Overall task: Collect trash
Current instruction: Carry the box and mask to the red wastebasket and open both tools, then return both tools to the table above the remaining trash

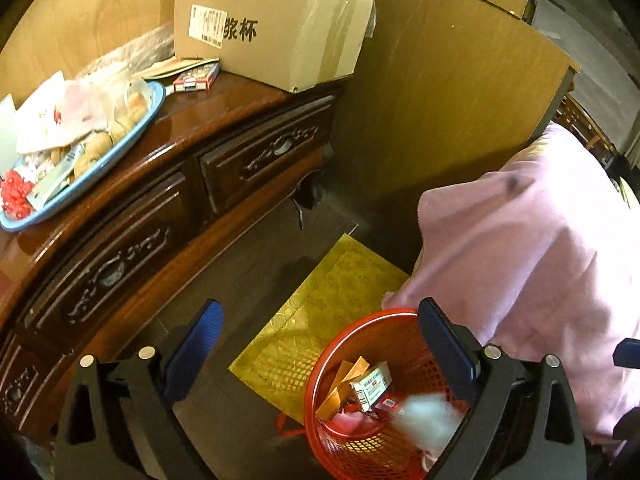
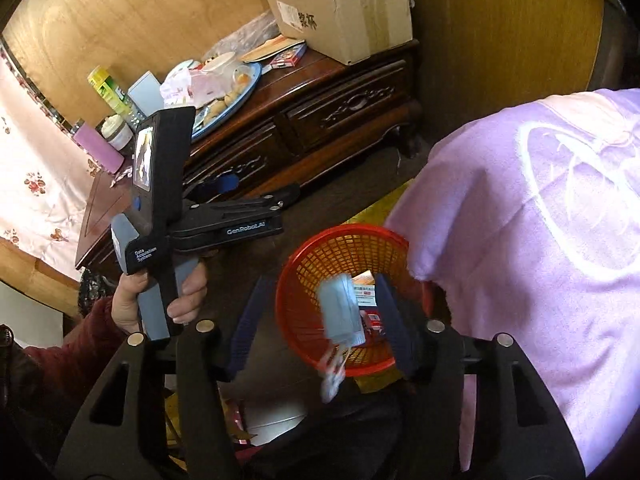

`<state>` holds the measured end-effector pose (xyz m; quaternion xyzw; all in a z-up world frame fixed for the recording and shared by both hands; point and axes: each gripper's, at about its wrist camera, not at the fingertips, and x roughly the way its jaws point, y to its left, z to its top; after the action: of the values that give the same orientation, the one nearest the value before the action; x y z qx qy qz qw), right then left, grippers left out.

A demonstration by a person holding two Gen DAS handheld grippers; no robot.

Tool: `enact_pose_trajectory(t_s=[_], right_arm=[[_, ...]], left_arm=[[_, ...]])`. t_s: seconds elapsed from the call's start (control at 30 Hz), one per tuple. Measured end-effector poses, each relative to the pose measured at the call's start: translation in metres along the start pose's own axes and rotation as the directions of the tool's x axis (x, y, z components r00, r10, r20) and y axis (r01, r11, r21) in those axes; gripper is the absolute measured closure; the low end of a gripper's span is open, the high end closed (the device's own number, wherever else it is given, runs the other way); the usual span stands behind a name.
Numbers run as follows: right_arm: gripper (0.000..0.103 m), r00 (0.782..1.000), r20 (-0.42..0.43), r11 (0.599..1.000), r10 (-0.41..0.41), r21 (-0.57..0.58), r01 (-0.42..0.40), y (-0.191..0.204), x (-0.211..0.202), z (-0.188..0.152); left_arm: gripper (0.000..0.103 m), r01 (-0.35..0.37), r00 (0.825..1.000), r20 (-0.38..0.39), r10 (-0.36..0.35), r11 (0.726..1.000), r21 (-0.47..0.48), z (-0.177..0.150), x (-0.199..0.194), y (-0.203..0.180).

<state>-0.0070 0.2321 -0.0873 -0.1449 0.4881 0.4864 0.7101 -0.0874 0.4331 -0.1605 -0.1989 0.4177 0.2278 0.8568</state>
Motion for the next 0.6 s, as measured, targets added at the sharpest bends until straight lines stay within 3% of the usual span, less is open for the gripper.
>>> enact_pose_trajectory(t_s=[0.37, 0.47, 0.6], right_arm=[[0.042, 0.990, 0.118, 0.991, -0.079, 0.114, 0.066, -0.033, -0.053, -0.022], [0.041, 0.978, 0.173, 0.985, -0.115, 0.147, 0.090, -0.039, -0.080, -0.033], [0.033, 0.942, 0.278, 0.972, -0.190, 0.188, 0.141, -0.044, -0.126, -0.057]], left_arm=[[0.007, 0.046, 0.997, 0.055, -0.050, 0.997, 0.065, 0.003, -0.030, -0.030], [0.007, 0.071, 0.993, 0.083, -0.080, 0.992, 0.103, 0.006, -0.047, -0.047], [0.007, 0.092, 0.983, 0.142, -0.118, 0.980, 0.175, 0.005, -0.079, -0.074]])
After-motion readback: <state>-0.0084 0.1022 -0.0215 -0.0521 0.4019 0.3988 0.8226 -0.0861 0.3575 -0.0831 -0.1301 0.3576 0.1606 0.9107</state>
